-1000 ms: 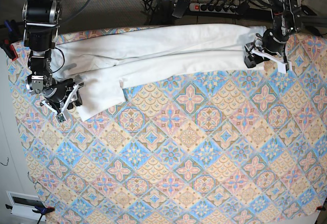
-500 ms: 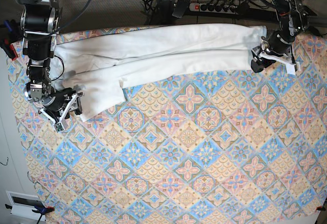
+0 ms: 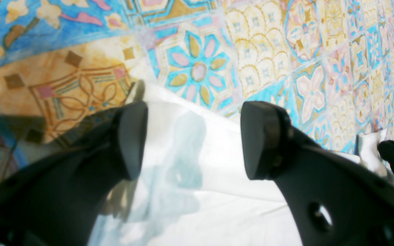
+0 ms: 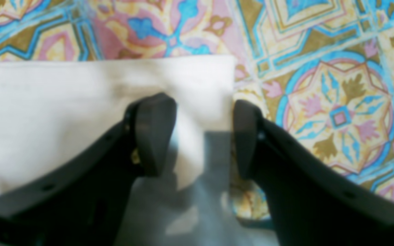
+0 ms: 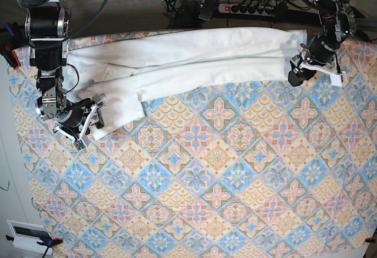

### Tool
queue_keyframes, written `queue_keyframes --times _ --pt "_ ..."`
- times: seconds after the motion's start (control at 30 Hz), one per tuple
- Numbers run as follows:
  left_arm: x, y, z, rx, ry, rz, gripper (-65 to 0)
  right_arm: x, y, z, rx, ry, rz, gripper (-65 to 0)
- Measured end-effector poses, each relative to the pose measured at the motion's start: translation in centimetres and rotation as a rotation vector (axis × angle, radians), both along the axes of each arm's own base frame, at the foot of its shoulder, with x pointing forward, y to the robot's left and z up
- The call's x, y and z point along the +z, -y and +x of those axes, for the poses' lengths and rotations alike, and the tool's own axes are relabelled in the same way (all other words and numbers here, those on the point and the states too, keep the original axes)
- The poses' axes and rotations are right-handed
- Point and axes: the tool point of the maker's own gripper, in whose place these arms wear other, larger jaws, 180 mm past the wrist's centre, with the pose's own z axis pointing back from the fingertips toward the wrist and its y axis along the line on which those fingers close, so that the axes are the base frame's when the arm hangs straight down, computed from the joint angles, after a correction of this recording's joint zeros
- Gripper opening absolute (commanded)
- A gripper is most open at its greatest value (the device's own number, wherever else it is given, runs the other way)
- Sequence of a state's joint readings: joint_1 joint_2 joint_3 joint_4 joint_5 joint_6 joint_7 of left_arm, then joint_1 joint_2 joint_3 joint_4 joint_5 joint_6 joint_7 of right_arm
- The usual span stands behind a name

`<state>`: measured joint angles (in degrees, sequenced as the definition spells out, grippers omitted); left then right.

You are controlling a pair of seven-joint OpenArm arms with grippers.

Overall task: Fold the T-shirt properly
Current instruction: 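Regrasp the folded strip's ends with both grippers, then pull the strip ends apart with both grippers to straighten it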

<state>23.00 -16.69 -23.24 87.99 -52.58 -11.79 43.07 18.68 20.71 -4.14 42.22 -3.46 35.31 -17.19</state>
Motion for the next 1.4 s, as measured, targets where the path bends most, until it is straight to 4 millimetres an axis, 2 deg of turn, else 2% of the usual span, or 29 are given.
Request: queue_keyframes --times 0.13,0.37,0.5,0.63,0.73,0.87,1.03,1.17,1.27,1.4 --pt "0.5 0.2 0.3 -0.007 0.014 0.003 -23.0 -0.7 0.6 -0.5 -0.028 -0.020 0.014 -35.0" --pt "3.7 1.1 2.0 -0.050 0.107 0.032 -23.0 -1.7 0.1 -1.1 -0.013 -0.012 0.047 -36.5" --pt "4.9 1.5 2.6 -0.067 0.140 0.042 -23.0 -1.9 -0.5 -1.2 0.018 -0.020 0.042 -47.5" --pt "5.2 1.5 2.9 -0.068 0.149 0.043 -23.0 -1.6 -1.1 -0.8 0.032 -0.004 0.046 -60.1" --pt "5.2 1.5 2.9 -0.068 0.149 0.043 -23.0 -1.0 -1.8 -0.6 0.072 0.003 0.009 -65.0" --pt "5.2 1.5 2.9 -0.068 0.149 0.042 -23.0 -0.4 -2.4 -0.5 0.119 0.011 -0.030 -65.0" --pt "5.1 1.6 2.8 -0.065 0.148 0.038 -23.0 0.7 -4.6 -1.7 0.186 0.042 -0.041 -65.0" --pt "5.1 1.6 2.8 -0.065 0.149 0.039 -23.0 3.4 -3.5 -2.0 0.159 0.113 -0.072 -65.0" --pt "5.1 1.6 2.9 -0.065 0.149 0.037 -23.0 4.6 -3.5 -3.1 0.173 0.131 -0.110 -65.0" --pt "5.0 1.6 2.8 -0.063 0.147 0.037 -23.0 5.9 -5.2 -5.1 0.215 0.155 -0.123 -65.0"
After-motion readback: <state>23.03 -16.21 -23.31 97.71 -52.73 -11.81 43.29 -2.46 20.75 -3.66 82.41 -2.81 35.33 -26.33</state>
